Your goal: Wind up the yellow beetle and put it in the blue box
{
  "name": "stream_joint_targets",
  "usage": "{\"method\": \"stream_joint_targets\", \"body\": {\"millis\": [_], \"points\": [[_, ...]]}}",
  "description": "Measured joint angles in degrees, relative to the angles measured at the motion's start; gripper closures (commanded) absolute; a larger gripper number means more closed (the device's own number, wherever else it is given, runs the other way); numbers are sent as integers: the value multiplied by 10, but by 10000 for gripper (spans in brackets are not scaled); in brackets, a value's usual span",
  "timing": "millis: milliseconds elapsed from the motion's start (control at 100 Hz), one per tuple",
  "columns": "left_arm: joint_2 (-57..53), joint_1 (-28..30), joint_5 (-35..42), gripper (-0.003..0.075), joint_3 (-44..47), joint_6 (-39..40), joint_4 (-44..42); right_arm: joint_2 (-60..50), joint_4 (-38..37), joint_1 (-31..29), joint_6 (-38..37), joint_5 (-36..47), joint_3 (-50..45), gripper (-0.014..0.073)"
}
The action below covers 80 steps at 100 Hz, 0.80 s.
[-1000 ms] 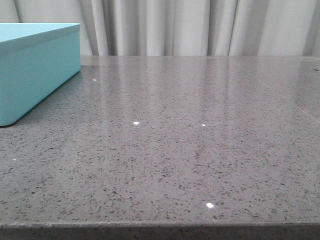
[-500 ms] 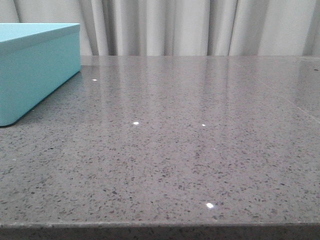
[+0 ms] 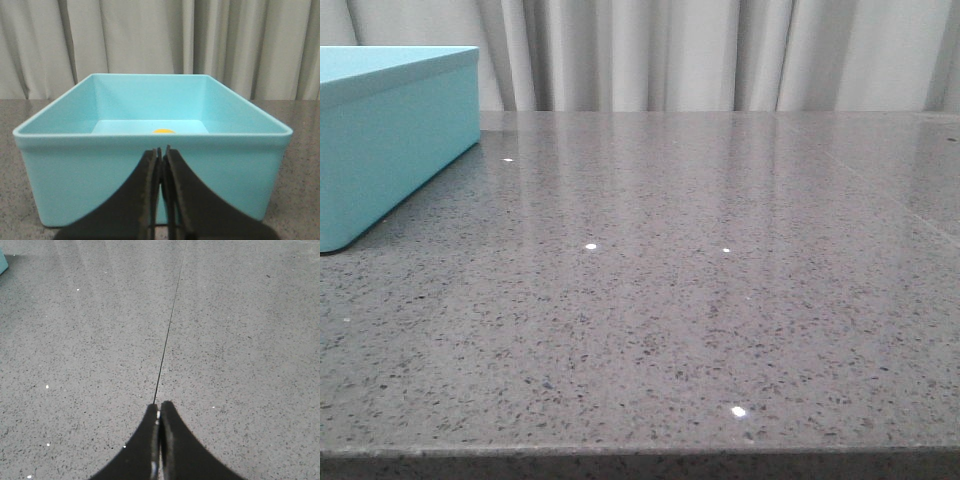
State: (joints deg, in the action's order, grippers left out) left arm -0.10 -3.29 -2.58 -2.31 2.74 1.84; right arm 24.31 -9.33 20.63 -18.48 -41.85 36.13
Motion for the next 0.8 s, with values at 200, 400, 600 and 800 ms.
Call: {"method": "stream_joint_targets", "body": {"millis": [200,400,600,800], "points": [[-2,0,-18,739,23,5,-2,0,0,0,0,0,0,659],[-2,0,-32,739,23,5,-2,0,0,0,0,-1,0,659],[-2,0,-32,739,23,5,-2,0,0,0,1,-1,0,659],[-2,0,-32,739,23,5,-2,0,0,0,1,-1,0,659]]}}
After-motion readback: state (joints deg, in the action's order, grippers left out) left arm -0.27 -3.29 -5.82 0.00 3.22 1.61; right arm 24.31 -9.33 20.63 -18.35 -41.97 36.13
